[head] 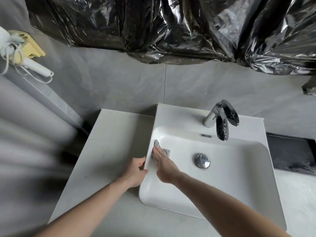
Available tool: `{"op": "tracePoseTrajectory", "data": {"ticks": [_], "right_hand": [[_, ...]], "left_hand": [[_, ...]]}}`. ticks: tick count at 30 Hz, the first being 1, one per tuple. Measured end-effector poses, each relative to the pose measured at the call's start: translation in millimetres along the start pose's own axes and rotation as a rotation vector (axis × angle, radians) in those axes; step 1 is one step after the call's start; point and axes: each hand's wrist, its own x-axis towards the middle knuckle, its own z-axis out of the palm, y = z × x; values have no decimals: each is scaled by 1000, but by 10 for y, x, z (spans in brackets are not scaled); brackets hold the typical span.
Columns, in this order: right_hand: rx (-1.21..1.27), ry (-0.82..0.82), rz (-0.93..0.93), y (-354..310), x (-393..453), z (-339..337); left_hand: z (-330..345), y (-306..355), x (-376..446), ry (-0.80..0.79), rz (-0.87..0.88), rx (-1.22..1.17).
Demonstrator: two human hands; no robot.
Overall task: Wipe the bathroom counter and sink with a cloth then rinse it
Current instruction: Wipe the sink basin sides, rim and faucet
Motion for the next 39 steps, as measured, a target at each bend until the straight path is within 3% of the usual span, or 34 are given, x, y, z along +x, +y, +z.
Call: {"op": "tracePoseTrajectory", "data": {"ticks": [7, 9, 13, 19, 24, 29, 32, 35, 37, 39], "right_hand": [[219, -193, -58, 42, -816, 208], [262, -156, -14, 34, -816, 255], [332, 7, 41, -18, -484, 274], [394, 170, 52, -146, 73, -301], [504, 507, 54, -9, 304, -909], [168, 814, 27, 141, 127, -1570], [-24, 681, 68, 404, 173, -1553], [-315, 470, 277, 539, 267, -1240], [-309, 464, 337, 435, 342, -996], [-180, 461, 247, 214, 431, -782]], "left_hand": [[-7, -107, 33, -31, 0, 12], [-1, -112, 31, -35, 16, 11], [1, -130, 36, -39, 20, 9], [-18, -62, -13, -17, -25, 20], [-31, -1, -57, -12, -17, 11], [-26, 7, -53, -24, -35, -4], [-25, 43, -58, -13, -28, -21], [-13, 46, -60, -6, -24, -54], [-2, 37, -57, -1, -18, -76], [13, 24, -47, -1, -11, -91]]}}
